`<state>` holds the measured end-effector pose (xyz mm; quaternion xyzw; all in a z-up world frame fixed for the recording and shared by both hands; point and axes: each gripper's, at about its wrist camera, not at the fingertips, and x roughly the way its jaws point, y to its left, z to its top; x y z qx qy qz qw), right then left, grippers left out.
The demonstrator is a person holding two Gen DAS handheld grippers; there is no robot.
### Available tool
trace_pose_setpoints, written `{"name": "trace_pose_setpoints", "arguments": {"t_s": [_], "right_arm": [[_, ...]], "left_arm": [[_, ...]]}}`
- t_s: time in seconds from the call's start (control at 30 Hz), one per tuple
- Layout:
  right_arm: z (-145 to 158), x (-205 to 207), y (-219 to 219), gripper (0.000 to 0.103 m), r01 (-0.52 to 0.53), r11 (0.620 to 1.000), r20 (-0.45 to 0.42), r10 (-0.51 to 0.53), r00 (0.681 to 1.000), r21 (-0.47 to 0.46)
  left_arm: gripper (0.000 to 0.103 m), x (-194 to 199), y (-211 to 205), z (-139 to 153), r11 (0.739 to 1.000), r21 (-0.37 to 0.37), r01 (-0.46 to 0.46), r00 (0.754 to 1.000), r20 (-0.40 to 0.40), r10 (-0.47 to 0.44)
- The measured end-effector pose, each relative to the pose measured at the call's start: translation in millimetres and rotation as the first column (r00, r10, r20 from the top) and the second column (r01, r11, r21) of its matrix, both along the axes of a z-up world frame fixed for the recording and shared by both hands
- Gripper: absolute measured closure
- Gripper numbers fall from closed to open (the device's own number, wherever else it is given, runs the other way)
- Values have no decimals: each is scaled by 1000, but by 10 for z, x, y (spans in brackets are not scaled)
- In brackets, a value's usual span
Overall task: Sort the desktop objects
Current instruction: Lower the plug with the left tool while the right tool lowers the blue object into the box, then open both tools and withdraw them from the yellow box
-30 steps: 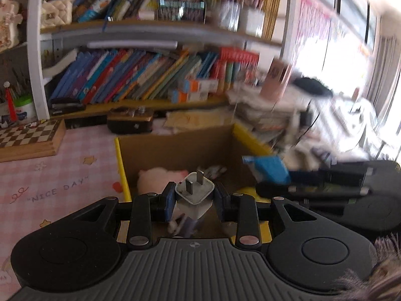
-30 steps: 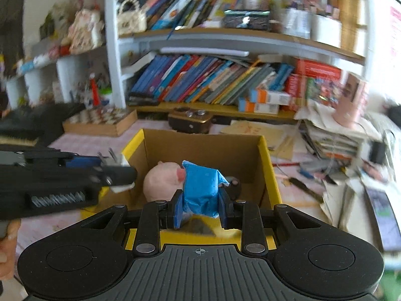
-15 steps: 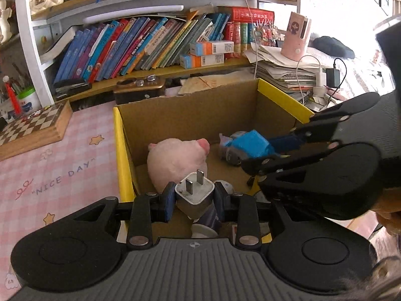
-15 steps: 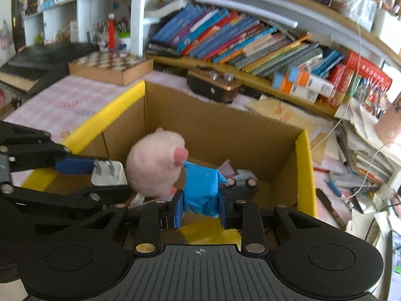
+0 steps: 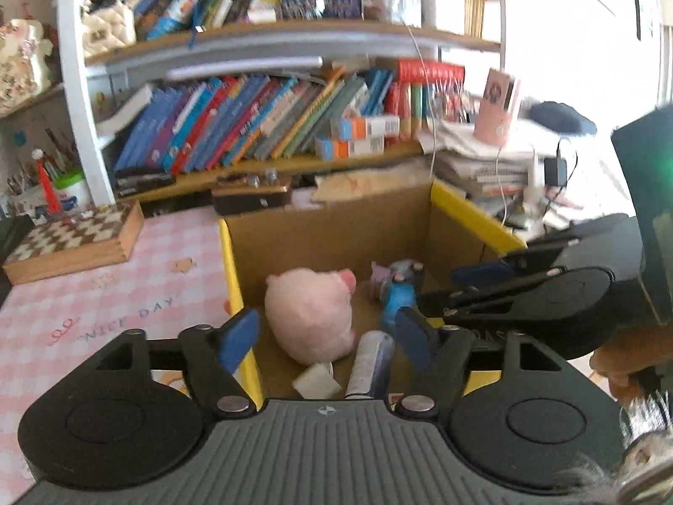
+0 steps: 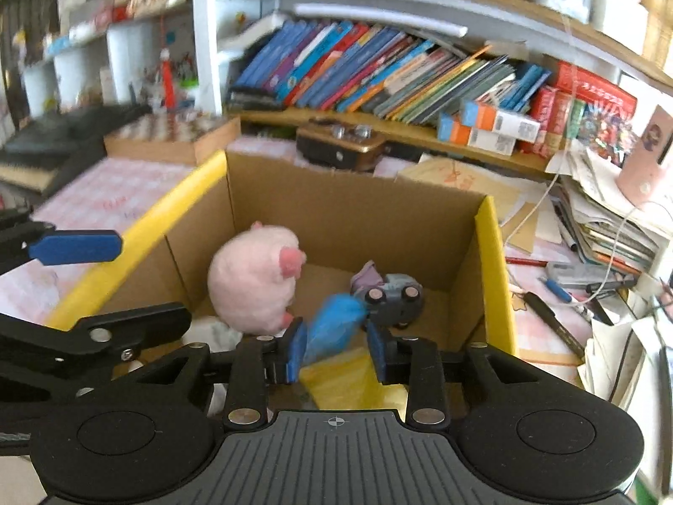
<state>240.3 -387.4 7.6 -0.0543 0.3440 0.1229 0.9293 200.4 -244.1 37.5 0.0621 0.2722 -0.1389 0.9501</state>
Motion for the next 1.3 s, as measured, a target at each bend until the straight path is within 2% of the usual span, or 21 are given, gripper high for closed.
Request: {"name": "trace_pose_setpoints", "arguments": {"t_s": [0.13,0.4,0.67,0.87,1.0,1.1,1.3], "right_arm": [[99,-194,-39,69,19,999,57,-21,998,35],[187,-576,-139,63,70,993,124,-83,989,99],[178,-809,-182,63,129,980,116,-148,982,153],[159,-1021,-157,63,182,968,103,-202,974,172],[108,-1163,-60,55,211,961,88,-229,969,178],[70,-1283,57,54,225,958,71,-240,968,179],[67,-1520,353,42,234,956,61,-248,967,174]], "left_arm": [[20,-195,80,150,1000,-15,-23,998,65,24],[13,-491,338,299,992,-45,-119,986,113,123],[12,-774,573,285,983,-48,-179,977,105,183],[5,-973,736,218,972,-54,-228,969,88,232],[0,-1130,859,191,968,-56,-243,964,93,247],[0,-1242,955,182,964,-56,-259,960,98,263],[0,-1422,1155,163,961,-45,-274,957,89,277]]}}
